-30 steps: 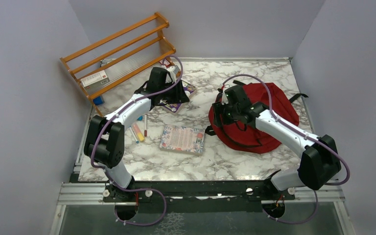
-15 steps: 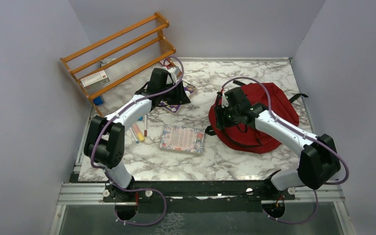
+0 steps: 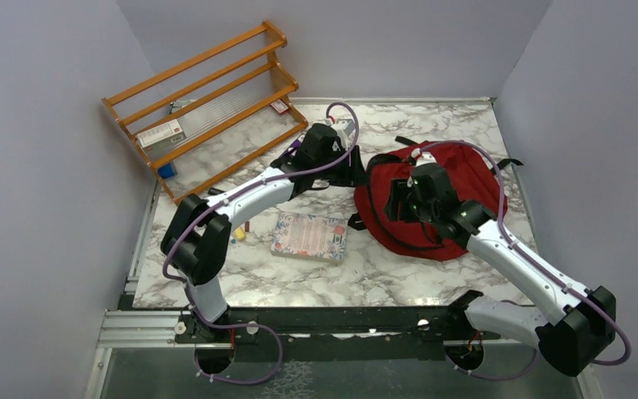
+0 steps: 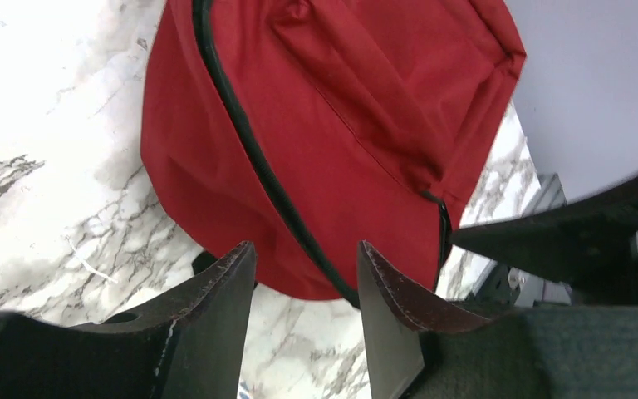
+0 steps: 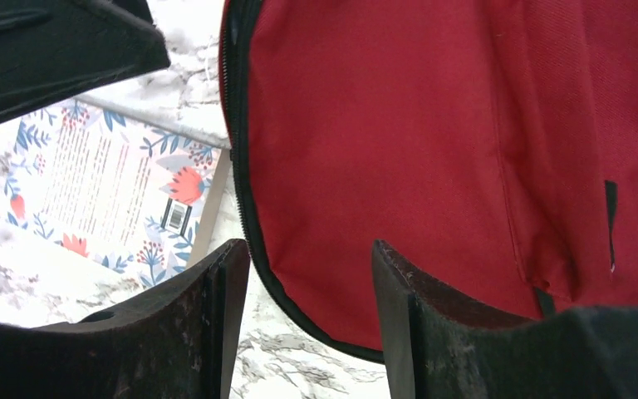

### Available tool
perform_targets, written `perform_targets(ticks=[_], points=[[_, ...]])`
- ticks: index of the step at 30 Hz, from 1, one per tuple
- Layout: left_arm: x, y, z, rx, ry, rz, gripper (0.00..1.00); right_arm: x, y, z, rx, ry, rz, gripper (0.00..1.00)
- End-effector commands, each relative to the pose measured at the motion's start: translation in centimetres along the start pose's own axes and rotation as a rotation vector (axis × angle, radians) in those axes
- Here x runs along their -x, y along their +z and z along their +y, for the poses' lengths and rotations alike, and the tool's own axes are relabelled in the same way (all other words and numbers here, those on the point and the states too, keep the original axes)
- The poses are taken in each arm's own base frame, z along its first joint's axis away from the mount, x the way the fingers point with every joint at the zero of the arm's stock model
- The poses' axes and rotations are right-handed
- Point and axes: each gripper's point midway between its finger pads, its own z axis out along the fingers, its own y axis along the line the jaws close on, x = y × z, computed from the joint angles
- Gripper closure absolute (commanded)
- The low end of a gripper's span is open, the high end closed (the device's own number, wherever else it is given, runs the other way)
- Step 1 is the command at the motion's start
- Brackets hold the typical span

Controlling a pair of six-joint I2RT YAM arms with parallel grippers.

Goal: Pack the student bag
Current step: Unzip the student bag at the center of the board.

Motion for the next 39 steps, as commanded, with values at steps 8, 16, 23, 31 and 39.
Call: perform_targets(ticks=[8,16,23,31,39], points=[[1.1,4.3,2.0,0.089,-0.012,-0.023,0.5,-0.1,-0.3,-1.7,-0.098,0.102,-0.036,0.4],[-0.5,5.1,3.3,0.118,-0.014,0.013,0.65,-0.2,0.1,-1.2,-0.073,0.096,-0.024,0.4],[-1.3,4.8,3.7,0.127,-0.014,0.022,0.74,0.0,0.8,0.0,-0.019,0.092,-0.012,0.4],[-1.9,4.3,3.8,0.118,-0.014,0.024,0.86,0.7,2.3,1.5,0.036,0.104,-0.012,0.38],[-2.5,4.2,3.5,0.093,-0.022,0.03,1.0,1.4,5.2,2.8,0.065,0.119,-0.003,0.34]])
